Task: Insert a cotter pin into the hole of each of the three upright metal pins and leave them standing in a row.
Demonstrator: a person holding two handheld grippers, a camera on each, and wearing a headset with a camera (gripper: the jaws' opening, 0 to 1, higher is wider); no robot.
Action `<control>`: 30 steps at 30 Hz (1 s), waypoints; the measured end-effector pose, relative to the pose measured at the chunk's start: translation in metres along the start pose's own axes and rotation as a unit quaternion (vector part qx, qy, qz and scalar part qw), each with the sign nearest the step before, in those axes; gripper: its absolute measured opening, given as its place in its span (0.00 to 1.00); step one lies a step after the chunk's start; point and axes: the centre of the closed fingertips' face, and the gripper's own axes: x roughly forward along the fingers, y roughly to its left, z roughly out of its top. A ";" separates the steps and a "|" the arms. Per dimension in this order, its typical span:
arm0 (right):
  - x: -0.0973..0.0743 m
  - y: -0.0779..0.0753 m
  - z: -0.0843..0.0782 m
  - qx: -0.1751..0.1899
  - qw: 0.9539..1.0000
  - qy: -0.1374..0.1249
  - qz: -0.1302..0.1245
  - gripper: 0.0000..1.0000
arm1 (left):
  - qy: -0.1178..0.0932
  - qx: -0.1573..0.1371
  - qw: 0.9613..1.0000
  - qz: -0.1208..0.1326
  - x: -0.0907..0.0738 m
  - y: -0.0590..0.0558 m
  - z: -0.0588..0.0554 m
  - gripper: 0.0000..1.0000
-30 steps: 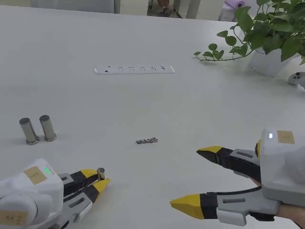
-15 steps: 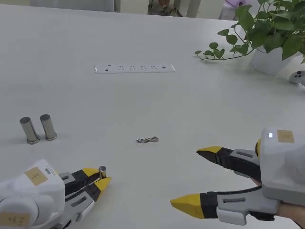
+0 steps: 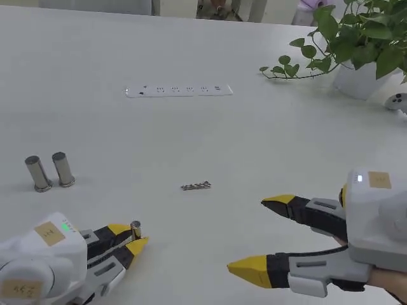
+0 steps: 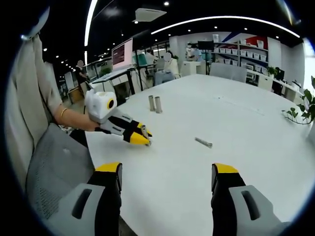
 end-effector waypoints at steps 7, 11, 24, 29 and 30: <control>-0.001 -0.005 0.007 -0.005 1.000 -0.012 -0.004 0.68 | -0.008 -0.003 1.000 -0.003 -0.002 0.001 0.007 0.23; -0.001 -0.010 0.011 -0.011 1.000 -0.014 -0.008 0.64 | -0.021 -0.015 1.000 -0.008 -0.007 0.000 0.013 0.32; 0.001 -0.030 0.020 -0.017 1.000 -0.013 -0.020 0.46 | -0.039 -0.032 0.999 -0.008 -0.031 -0.006 0.028 0.56; 0.006 -0.038 0.027 -0.027 0.999 -0.010 -0.018 0.41 | -0.045 -0.038 0.998 -0.003 -0.039 -0.007 0.033 0.66; 0.008 -0.040 0.029 -0.031 0.999 -0.009 -0.017 0.40 | -0.045 -0.040 0.998 -0.001 -0.041 -0.007 0.034 0.67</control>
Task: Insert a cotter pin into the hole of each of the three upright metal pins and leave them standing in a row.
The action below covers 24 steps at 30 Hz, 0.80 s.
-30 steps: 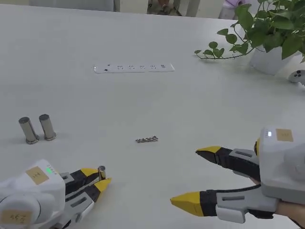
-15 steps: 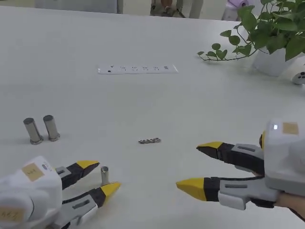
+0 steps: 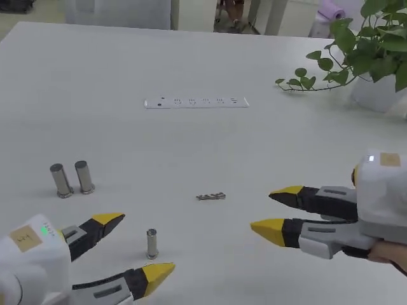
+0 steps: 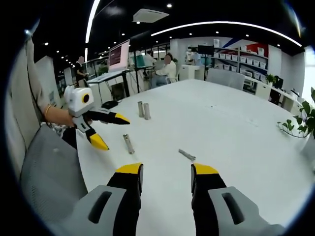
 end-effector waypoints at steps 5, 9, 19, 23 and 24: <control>0.010 -0.007 0.003 -0.019 1.000 0.010 0.005 0.36 | 0.001 -0.002 1.000 0.008 -0.007 -0.003 0.002 0.75; 0.020 -0.011 0.002 -0.038 0.999 0.024 0.016 0.34 | -0.004 -0.008 1.000 0.007 -0.013 -0.006 0.007 0.81; 0.044 -0.022 0.002 -0.076 0.995 0.052 0.042 0.28 | -0.001 -0.002 1.000 0.017 -0.023 -0.009 0.013 0.93; 0.054 -0.027 0.000 -0.091 0.992 0.067 0.052 0.28 | 0.005 0.000 1.000 0.025 -0.025 -0.007 0.010 0.95; 0.057 -0.028 -0.001 -0.093 0.992 0.071 0.055 0.27 | 0.007 -0.001 1.000 0.028 -0.026 -0.006 0.009 0.95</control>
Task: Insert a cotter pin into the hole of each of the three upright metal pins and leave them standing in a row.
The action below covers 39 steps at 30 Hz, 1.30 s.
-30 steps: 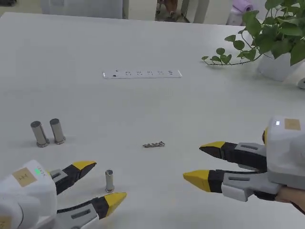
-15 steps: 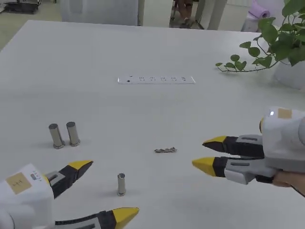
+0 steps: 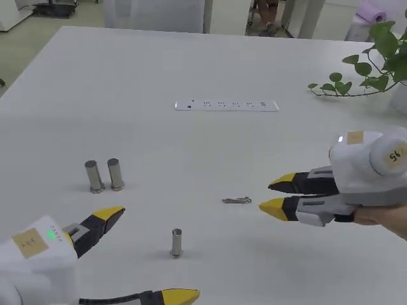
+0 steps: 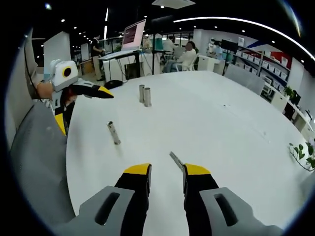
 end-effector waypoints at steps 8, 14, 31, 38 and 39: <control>0.018 -0.006 -0.007 -0.030 0.999 0.030 0.021 0.25 | 0.000 -0.002 1.000 0.007 -0.004 0.001 -0.001 0.96; 0.032 -0.008 -0.013 -0.057 0.996 0.051 0.038 0.21 | 0.003 -0.003 1.000 0.010 -0.007 0.002 -0.003 0.94; 0.058 -0.017 -0.025 -0.125 0.984 0.103 0.069 0.15 | -0.001 -0.005 1.000 0.016 -0.011 0.002 -0.001 0.91; 0.064 -0.015 -0.031 -0.153 0.977 0.125 0.082 0.13 | 0.000 -0.008 1.000 0.020 -0.013 0.004 -0.002 0.89; 0.064 -0.015 -0.033 -0.161 0.975 0.130 0.085 0.13 | 0.000 -0.009 1.000 0.021 -0.013 0.004 -0.002 0.89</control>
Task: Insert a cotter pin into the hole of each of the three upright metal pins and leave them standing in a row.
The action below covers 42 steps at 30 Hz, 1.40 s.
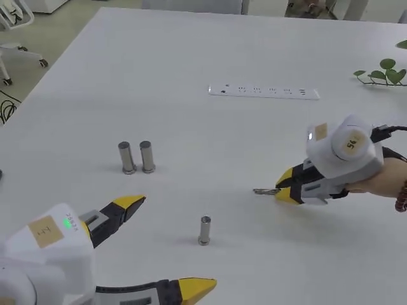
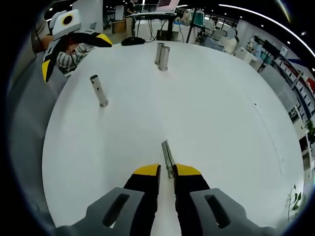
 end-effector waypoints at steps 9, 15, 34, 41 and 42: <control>0.002 -0.001 -0.003 -0.014 1.000 0.012 0.002 0.10 | -0.001 -0.002 1.000 0.002 -0.001 0.001 0.000 0.88; 0.003 -0.002 -0.003 -0.017 1.000 0.014 0.001 0.07 | 0.000 -0.001 1.000 0.002 -0.001 0.001 0.000 0.87; 0.001 -0.005 0.000 -0.030 0.999 0.012 -0.006 0.04 | 0.000 0.000 1.000 0.002 -0.002 0.002 0.000 0.87; -0.003 -0.014 0.004 -0.042 0.999 0.016 -0.016 0.04 | 0.001 0.001 1.000 0.001 -0.002 0.001 0.000 0.87; -0.003 -0.015 0.005 -0.044 0.999 0.017 -0.017 0.04 | 0.001 0.001 1.000 0.001 -0.002 0.001 0.000 0.87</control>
